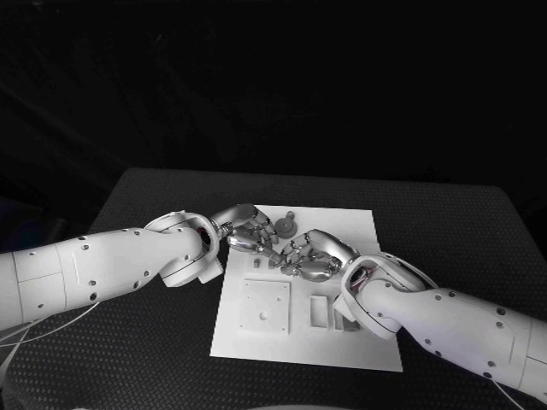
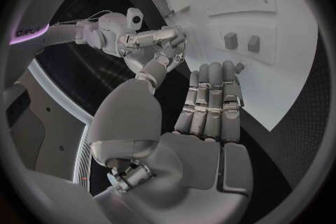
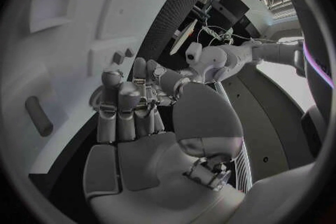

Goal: Assemble the parts on the task board

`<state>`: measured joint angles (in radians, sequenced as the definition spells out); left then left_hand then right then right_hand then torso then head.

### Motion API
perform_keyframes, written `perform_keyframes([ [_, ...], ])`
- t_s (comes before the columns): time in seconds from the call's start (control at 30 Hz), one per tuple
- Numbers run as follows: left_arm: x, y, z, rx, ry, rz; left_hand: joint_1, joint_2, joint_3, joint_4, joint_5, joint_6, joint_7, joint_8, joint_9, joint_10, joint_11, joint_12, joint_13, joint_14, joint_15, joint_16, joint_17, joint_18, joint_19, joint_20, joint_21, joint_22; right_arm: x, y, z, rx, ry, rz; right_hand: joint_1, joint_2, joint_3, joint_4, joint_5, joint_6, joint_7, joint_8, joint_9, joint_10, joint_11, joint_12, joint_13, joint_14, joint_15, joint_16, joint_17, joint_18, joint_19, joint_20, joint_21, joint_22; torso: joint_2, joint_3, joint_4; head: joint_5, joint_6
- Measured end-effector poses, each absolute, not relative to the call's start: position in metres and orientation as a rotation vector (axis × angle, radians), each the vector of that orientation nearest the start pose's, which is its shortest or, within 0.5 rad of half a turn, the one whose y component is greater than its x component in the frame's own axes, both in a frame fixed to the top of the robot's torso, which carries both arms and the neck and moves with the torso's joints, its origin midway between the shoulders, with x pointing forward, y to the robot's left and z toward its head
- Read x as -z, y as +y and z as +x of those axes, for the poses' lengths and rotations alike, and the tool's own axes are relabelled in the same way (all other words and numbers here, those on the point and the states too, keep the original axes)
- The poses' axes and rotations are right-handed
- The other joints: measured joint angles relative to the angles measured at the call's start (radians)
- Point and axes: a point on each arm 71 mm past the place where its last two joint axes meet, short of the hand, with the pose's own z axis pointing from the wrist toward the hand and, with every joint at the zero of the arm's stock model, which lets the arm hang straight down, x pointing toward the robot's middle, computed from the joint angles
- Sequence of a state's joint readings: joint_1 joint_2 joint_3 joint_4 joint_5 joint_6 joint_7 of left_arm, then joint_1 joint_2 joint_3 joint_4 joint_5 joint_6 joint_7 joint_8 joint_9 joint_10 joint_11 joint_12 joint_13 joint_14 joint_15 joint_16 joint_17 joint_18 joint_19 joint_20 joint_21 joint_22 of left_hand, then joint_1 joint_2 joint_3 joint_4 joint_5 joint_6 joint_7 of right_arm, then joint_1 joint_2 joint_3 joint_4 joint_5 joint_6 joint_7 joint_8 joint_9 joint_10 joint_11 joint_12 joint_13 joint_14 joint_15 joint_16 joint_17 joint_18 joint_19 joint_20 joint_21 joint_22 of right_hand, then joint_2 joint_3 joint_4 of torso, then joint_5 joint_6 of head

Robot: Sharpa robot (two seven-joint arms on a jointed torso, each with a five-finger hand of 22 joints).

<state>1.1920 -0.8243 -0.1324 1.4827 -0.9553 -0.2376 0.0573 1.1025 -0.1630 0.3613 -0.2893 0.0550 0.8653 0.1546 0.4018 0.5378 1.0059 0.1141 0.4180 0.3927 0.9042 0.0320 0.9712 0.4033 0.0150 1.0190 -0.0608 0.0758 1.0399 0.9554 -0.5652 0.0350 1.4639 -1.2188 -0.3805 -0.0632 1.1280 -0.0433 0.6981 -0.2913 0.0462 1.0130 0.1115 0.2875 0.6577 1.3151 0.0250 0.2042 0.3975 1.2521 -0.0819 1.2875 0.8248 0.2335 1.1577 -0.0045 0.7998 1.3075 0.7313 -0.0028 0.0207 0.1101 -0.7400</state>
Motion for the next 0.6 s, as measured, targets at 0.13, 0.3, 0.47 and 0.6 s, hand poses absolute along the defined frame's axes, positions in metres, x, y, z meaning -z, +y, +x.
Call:
perform_keyframes([
  [0.13,0.228,0.1967,0.4735,0.978,1.895,-0.202,0.0,0.0,0.0,0.0,0.0,0.0,0.0,0.0,0.0,0.0,0.0,0.0,0.0,0.0,0.0,0.0,0.001,0.0,0.003,-0.003,0.0,0.0,0.2647,-0.0755,0.4398,-1.061,1.805,0.131,0.0,0.0,0.0,0.0,0.0,0.0,0.0,0.0,0.0,0.0,0.0,0.0,0.0,0.0,0.0,0.0,0.0,0.0,0.0,0.0,0.0,0.0,0.0,-0.0001,0.0001,0.0,-0.001],
  [0.3,0.2279,0.1956,0.4732,0.979,1.896,-0.199,0.0,0.0,0.0,0.0,0.0,0.0,0.0,0.0,0.0,0.0,0.0,0.004,0.002,0.0,0.0,0.0,0.003,0.0,0.003,-0.003,0.0,0.0,0.2641,-0.0743,0.4396,-1.065,1.804,0.131,0.0,0.0,0.0,0.0,0.0,0.0,0.0,0.0,0.0,0.0,0.0,0.0,0.0,0.0,0.0,0.0,0.0,0.0,0.0,0.0,0.0,0.0,0.0,-0.0001,0.0002,-0.001,-0.002],
  [0.47,0.2281,0.1969,0.4741,0.97,1.895,-0.193,0.0,0.0,-0.003,-0.003,0.0,0.003,-0.003,0.0,0.0,-0.003,-0.003,0.009,0.004,0.003,-0.003,0.0,0.006,0.0,0.003,-0.003,0.0,0.001,0.2637,-0.0746,0.4396,-1.066,1.802,0.133,0.0,0.0,0.0,0.0,0.0,0.0,0.0,0.0,0.0,0.0,0.0,0.0,0.0,0.0,0.0,0.0,0.0,0.0,0.0,0.0,0.0,0.0,0.0,-0.0001,-0.0004,-0.001,-0.003],
  [0.6,0.228,0.1981,0.4749,0.962,1.893,-0.187,0.013,0.003,-0.003,-0.003,0.0,0.003,-0.003,0.004,-0.002,-0.004,-0.004,0.009,0.007,0.003,-0.003,0.0,0.009,0.0,0.006,-0.006,0.0,0.002,0.2626,-0.0746,0.4392,-1.07,1.8,0.135,0.0,0.0,0.0,0.0,0.0,-0.001,-0.001,0.0,-0.001,0.0,0.0,0.0,0.001,0.0,0.0,0.0,0.001,0.0,0.0,0.0,0.0,0.0,0.0,0.0002,-0.0004,0.0,-0.004],
])
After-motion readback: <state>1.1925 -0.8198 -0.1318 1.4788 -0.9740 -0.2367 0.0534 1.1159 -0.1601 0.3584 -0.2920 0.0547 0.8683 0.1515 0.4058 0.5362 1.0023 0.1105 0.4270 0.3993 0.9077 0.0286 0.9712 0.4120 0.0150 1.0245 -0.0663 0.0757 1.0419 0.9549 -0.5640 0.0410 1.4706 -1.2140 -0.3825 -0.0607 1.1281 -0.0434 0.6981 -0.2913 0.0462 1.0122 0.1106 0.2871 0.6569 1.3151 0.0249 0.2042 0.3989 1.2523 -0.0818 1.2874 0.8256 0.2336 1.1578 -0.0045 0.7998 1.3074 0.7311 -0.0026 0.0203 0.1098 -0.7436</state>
